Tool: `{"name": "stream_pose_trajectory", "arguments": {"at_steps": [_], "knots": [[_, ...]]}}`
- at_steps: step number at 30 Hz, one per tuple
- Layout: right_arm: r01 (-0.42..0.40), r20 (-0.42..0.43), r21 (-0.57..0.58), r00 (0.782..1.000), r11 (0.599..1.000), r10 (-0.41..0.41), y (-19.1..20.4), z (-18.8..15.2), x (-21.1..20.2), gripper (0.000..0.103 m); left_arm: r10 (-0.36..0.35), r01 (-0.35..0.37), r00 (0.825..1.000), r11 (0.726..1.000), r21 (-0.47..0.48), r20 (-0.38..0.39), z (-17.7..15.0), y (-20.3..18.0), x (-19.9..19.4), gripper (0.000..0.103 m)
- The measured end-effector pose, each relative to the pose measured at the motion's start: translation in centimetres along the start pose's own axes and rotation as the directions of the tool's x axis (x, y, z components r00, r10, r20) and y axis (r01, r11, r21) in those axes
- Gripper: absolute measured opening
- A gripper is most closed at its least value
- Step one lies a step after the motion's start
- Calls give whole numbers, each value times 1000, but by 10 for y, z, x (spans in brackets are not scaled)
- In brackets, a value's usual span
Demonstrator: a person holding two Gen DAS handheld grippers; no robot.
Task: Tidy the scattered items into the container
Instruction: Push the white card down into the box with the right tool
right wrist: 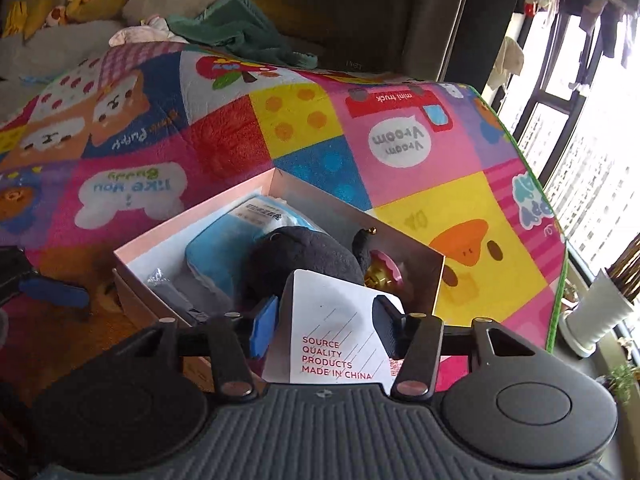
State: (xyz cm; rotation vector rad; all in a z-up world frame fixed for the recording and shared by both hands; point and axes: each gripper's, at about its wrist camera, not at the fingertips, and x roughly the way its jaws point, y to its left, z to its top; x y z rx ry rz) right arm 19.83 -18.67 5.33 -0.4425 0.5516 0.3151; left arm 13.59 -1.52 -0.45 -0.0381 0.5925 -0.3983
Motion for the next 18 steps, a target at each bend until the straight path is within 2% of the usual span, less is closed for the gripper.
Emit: {"name": "stream_pose_trajectory", "arguments": {"at_steps": [1,2,3,6,8,11,14,15,18], "knots": [[17,-1,-4,1000,1000,-17,1,1,2,38,0,0,1000,1000,1,1,0,0,0,103],[22,0,5,1000,1000,-22,0,2,2,29,0,0,1000,1000,1,1,0,0,0,103],[22,2,24,1000,999,-22,-1,4,3,25,-1,1,1000,1000,1,1,0,0,0,103],[1,28,117,1000,993,-4,-10,14,0,15,-2,2,1000,1000,-3,-1,0,0,0,103],[-59,45,218,998,974,51,-20,22,-1,12,-3,3,1000,1000,-4,-1,0,0,0,103],[-161,71,358,987,920,145,-38,31,1,12,-3,3,1000,1000,-5,-1,0,0,0,103],[-228,100,432,974,873,205,-52,36,3,12,-5,5,1000,1000,-11,-2,-1,1,0,103],[-221,106,425,975,878,195,-55,37,2,12,-6,6,1000,1000,-13,-2,-1,1,1,103],[-126,87,347,991,929,102,-53,33,-5,13,-5,5,1000,1000,-16,2,-1,2,0,103]]}}
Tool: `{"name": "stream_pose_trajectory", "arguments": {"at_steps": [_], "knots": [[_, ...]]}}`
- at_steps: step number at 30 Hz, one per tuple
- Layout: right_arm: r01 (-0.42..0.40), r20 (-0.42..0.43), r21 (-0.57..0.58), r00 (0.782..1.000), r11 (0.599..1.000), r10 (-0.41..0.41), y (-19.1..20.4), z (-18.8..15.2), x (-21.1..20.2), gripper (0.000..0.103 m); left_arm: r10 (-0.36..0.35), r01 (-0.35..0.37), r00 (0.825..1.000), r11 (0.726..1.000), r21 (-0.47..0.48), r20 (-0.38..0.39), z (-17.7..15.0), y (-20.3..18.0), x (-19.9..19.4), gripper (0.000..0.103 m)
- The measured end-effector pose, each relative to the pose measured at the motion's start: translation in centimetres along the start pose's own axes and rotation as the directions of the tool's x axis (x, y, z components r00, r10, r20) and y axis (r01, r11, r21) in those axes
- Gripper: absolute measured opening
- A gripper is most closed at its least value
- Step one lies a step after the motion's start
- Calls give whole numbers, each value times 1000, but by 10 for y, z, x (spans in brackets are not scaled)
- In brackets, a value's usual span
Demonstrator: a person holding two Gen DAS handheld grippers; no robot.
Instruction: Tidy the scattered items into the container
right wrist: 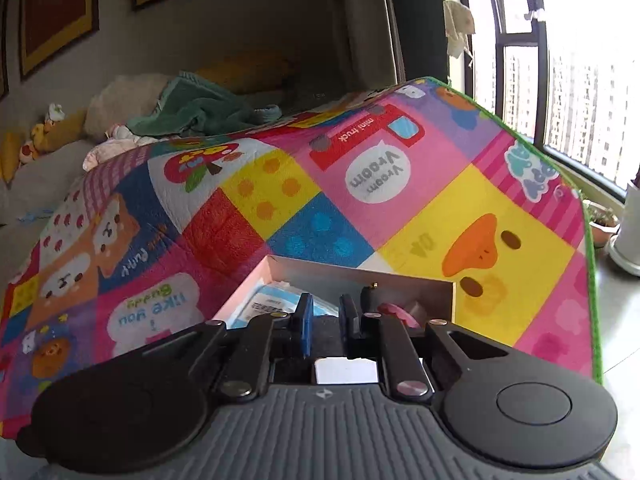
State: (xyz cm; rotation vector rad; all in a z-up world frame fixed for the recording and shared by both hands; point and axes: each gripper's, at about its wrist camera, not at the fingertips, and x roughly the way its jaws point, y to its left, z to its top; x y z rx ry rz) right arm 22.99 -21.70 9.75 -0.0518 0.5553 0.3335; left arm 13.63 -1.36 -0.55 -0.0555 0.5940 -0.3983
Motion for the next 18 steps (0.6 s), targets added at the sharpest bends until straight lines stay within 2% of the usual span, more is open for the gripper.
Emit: {"name": "stream_pose_trajectory", "arguments": {"at_steps": [3,5,7,9,11,14,16,17,18], "knots": [[44,-10,-51,999,998,-44,-4,-13,-9,13,1,-2,1000,1000,27,28,1,-4,-5,103],[72,-4,-79,997,994,-72,-7,-22,-16,14,-23,21,999,999,39,43,6,-9,-10,103],[105,26,-83,994,991,-103,-14,-30,-27,20,-103,102,994,995,14,33,19,-13,-12,103],[137,78,-57,988,989,-132,-24,-38,-41,41,-186,186,982,982,-20,18,38,-18,-11,103],[147,114,-11,983,989,-145,-36,-47,-52,49,-223,223,975,974,-48,-10,58,-25,-2,103],[166,132,52,976,985,-172,-52,-63,-62,51,-255,247,965,962,-120,-56,89,-28,17,102],[180,137,81,972,980,-189,-61,-75,-65,54,-257,246,964,959,-142,-67,107,-32,27,95],[177,135,102,973,979,-190,-65,-81,-66,56,-248,236,966,962,-140,-74,115,-34,32,83],[168,130,127,974,977,-185,-70,-87,-66,56,-237,224,968,964,-142,-85,122,-36,38,77]]}}
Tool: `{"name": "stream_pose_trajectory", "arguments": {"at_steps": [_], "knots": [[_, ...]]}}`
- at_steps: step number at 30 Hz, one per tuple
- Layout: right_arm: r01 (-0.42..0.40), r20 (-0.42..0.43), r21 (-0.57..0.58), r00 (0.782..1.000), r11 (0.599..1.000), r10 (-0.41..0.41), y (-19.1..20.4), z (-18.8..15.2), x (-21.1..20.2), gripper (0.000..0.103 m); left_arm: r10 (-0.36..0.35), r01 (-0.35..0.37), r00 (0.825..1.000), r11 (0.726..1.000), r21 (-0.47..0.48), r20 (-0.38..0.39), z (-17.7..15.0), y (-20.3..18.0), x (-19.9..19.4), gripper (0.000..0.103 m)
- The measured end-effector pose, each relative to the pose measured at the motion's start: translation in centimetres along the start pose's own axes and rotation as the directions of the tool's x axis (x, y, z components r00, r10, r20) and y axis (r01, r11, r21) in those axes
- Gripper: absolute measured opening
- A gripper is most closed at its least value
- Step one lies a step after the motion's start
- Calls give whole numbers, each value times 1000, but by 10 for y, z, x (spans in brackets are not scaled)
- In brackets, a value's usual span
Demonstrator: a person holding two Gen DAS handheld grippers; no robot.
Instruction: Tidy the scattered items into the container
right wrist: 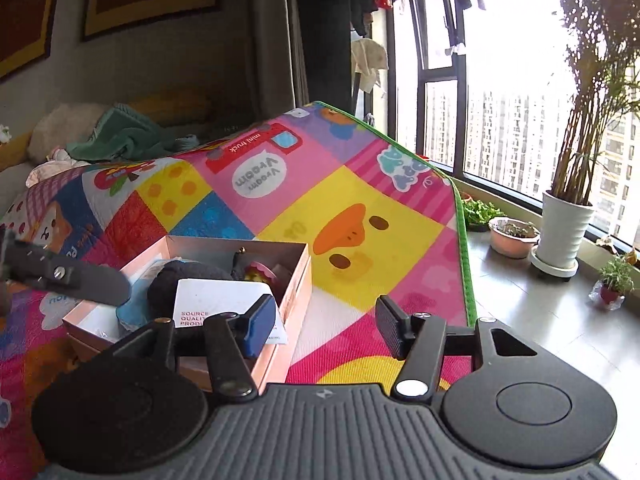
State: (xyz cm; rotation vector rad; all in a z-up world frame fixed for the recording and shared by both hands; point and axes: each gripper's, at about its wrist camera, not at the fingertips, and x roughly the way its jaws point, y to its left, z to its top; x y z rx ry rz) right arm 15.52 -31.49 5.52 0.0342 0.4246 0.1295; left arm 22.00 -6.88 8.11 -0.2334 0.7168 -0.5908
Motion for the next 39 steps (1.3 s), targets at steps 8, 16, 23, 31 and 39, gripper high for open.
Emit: {"name": "stream_pose_trajectory", "arguments": {"at_steps": [8,16,23,31,39], "knots": [[-35,63,195,998,980,23,-25,-25,2,67,92,-96,989,995,-34,-119,11,7,53,78],[-33,67,275,998,961,15,-31,-41,12,74,90,-83,987,995,60,-134,-3,-9,66,70],[-46,48,302,998,952,33,-33,-44,18,83,-4,-5,993,997,-75,-119,5,12,71,66],[-42,48,286,998,957,30,-30,-45,17,85,-31,18,995,990,-141,-94,2,18,82,79],[-45,54,306,998,951,30,-34,-46,16,86,-13,6,998,992,-126,-54,8,21,67,34]]}}
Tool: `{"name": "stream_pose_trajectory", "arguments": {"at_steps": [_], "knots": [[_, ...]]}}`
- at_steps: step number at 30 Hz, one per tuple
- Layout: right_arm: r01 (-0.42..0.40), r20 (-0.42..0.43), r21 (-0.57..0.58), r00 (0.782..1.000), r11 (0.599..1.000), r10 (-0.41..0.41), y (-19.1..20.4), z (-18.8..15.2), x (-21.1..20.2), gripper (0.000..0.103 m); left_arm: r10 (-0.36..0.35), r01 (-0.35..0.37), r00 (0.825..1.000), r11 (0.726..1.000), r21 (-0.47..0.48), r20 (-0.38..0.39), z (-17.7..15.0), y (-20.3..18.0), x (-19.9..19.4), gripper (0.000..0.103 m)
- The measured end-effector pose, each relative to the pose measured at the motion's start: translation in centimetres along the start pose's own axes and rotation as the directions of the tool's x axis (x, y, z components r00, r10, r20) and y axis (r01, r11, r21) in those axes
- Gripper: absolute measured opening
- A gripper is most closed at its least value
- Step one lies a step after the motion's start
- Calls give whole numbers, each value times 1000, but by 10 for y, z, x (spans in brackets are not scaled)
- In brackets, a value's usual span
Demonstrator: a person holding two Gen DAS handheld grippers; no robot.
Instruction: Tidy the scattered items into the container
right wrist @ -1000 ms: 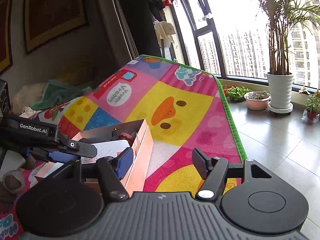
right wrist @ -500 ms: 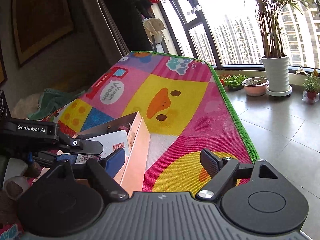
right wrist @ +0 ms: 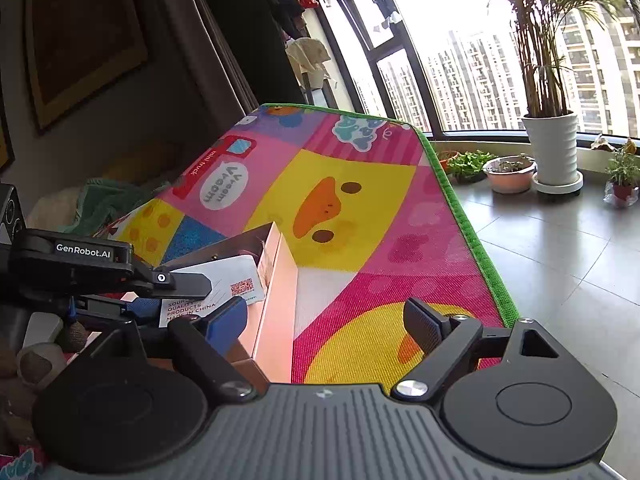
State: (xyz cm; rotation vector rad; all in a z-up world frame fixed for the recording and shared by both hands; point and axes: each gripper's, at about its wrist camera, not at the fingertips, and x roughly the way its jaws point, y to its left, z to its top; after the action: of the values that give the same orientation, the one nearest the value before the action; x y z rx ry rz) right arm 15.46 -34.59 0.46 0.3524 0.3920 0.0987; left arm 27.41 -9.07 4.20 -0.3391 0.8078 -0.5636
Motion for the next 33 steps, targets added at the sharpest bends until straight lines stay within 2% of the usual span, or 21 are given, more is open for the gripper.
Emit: {"name": "stream_pose_trajectory", "arguments": {"at_steps": [2,3,4,8,9,10,12,14,16,19,22,23,26,27,29,30,33], "knots": [[0,3,3,1000,1000,0,0,0,0,86,34,-35,999,998,47,22,3,-3,-9,32],[-1,5,3,1000,1000,1,0,0,0,87,69,-72,997,994,81,35,5,-4,-14,19],[-2,5,3,1000,1000,2,0,0,0,87,96,-101,994,989,105,46,7,-4,-17,19],[-1,3,-1,1000,1000,1,0,0,0,87,105,-108,994,988,113,38,11,2,-26,20],[0,3,-3,1000,1000,0,1,0,0,87,108,-112,993,986,121,42,10,1,-29,25],[1,3,-5,1000,1000,-1,1,0,0,87,114,-119,992,985,128,50,9,0,-33,42],[2,-5,-11,1000,1000,-2,2,0,1,87,137,-148,987,977,154,81,4,-1,-44,65],[1,-20,-20,1000,1000,-2,3,1,4,87,179,-201,976,958,205,124,-6,-3,-60,69],[-1,-28,-50,1000,999,-1,8,4,5,87,225,-263,960,930,256,168,-19,-4,-77,83],[-27,-21,-146,999,989,24,28,18,3,88,271,-331,938,886,324,216,-44,-3,-97,95],[-129,-78,-180,990,975,116,55,44,8,93,279,-347,933,868,355,229,-66,-1,-106,98],[-168,-117,-179,982,970,149,66,54,14,98,278,-346,933,868,357,229,-72,-1,-106,98],[-240,-238,-168,951,956,197,99,72,43,98,260,-330,938,873,358,231,-83,-3,-104,101],[-246,-273,-175,942,953,194,112,74,56,98,249,-319,941,879,355,230,-86,-3,-103,101],[-208,-308,-203,941,957,139,133,77,82,96,225,-294,948,893,340,226,-91,0,-101,102],[-182,-331,-211,938,960,105,141,79,96,88,217,-282,951,901,328,222,-92,2,-99,102],[-155,-396,-240,917,958,49,153,79,135,76,197,-256,957,919,301,214,-95,8,-97,102]]}}
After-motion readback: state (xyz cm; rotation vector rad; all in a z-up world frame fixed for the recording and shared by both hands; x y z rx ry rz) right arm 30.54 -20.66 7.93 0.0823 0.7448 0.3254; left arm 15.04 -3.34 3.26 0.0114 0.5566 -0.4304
